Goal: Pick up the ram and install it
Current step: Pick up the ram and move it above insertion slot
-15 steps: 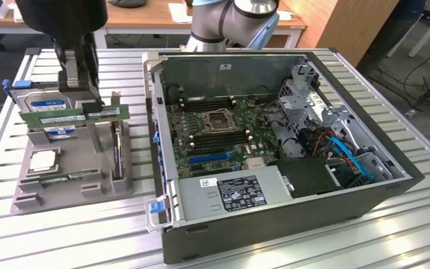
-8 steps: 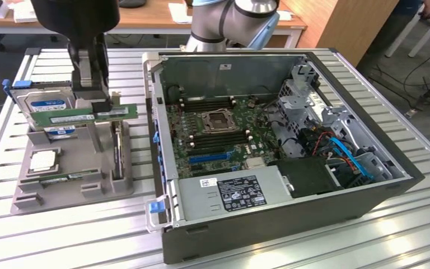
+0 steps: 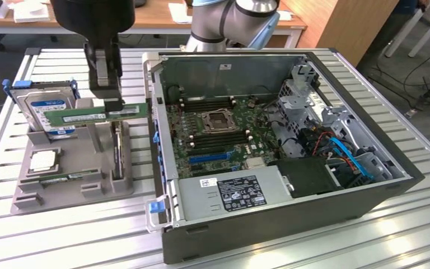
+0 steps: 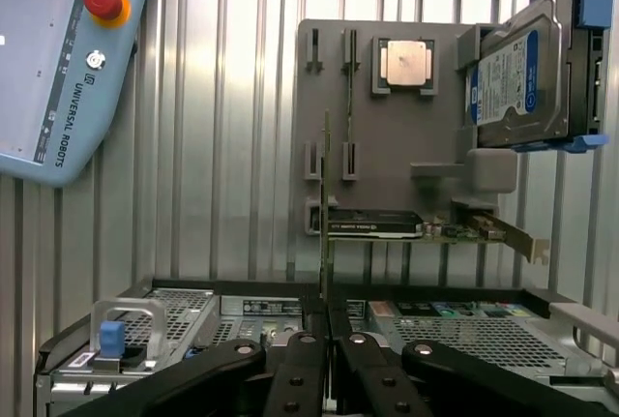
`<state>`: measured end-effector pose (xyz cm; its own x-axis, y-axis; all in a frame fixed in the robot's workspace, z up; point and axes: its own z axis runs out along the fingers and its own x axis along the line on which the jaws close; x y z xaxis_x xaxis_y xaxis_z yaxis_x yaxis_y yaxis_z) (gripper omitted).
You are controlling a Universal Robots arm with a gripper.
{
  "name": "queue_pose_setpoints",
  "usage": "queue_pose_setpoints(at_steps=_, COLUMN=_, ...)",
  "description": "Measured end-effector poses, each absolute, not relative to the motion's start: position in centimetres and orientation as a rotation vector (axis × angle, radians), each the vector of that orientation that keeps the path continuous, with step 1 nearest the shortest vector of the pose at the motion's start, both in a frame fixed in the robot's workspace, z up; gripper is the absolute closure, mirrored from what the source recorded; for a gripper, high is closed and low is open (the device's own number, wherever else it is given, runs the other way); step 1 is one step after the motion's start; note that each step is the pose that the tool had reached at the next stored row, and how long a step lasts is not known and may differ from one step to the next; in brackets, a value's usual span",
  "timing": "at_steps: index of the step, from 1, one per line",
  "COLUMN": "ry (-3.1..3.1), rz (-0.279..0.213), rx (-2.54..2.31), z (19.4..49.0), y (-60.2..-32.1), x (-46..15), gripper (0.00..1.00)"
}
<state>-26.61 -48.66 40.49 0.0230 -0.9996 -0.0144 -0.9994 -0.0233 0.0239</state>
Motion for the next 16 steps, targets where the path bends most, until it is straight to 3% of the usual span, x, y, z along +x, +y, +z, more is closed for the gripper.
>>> queue_pose_setpoints(at_steps=16, ry=-2.191, rz=-0.043, rx=2.242, z=40.5, y=-48.7, x=-23.8, gripper=0.89)
